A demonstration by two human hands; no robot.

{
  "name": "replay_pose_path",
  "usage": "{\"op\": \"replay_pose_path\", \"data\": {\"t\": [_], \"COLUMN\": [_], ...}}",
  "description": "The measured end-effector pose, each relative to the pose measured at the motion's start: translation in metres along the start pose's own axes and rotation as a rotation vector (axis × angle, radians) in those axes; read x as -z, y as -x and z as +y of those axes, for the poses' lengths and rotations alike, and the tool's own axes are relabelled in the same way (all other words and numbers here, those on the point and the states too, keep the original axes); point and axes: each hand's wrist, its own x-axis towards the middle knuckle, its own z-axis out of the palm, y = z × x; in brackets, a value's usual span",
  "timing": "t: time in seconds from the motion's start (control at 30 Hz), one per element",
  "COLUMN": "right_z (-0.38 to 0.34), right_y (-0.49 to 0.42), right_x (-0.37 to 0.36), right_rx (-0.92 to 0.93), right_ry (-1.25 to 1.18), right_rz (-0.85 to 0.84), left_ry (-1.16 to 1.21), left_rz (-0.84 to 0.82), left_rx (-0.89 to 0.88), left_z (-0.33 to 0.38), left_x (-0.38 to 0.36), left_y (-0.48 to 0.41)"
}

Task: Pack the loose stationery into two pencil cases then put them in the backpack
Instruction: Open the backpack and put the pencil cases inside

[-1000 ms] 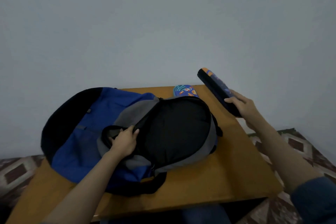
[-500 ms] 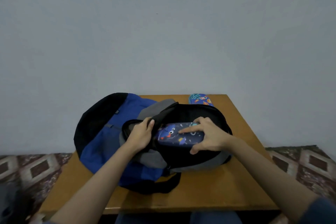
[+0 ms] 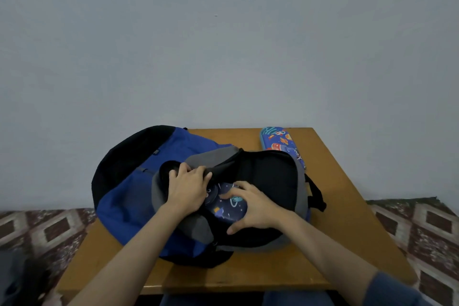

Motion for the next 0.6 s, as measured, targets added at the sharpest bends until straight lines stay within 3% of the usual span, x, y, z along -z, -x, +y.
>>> {"op": "replay_pose_path", "data": {"t": [0.23,0.37,0.47,0.6], "right_z": [-0.004,-0.001,0.032,0.091], "right_y": [0.009,0.007,-0.005,-0.013], "right_x": [0.021,0.056,0.086,0.109], "right_rx": [0.006,-0.010,-0.241,-0.572], "right_ry": [0.044,-0.184,-0.183,-0.231], "right_rz": [-0.036,0.428,0.732,0.733], "left_ry": [-0.182,-0.152,0.046,0.161], "left_rz": [0.113,-0.034,-0.158,-0.165], "left_rx": [-0.118,-0.099,-0.024,0.021], "left_z": [0.003,-0.002,-0.003,-0.003], "left_x": [-0.003,-0.010,-0.016,-0.025], "left_y": [-0.007,-0.016,-0.017,-0.016]}}
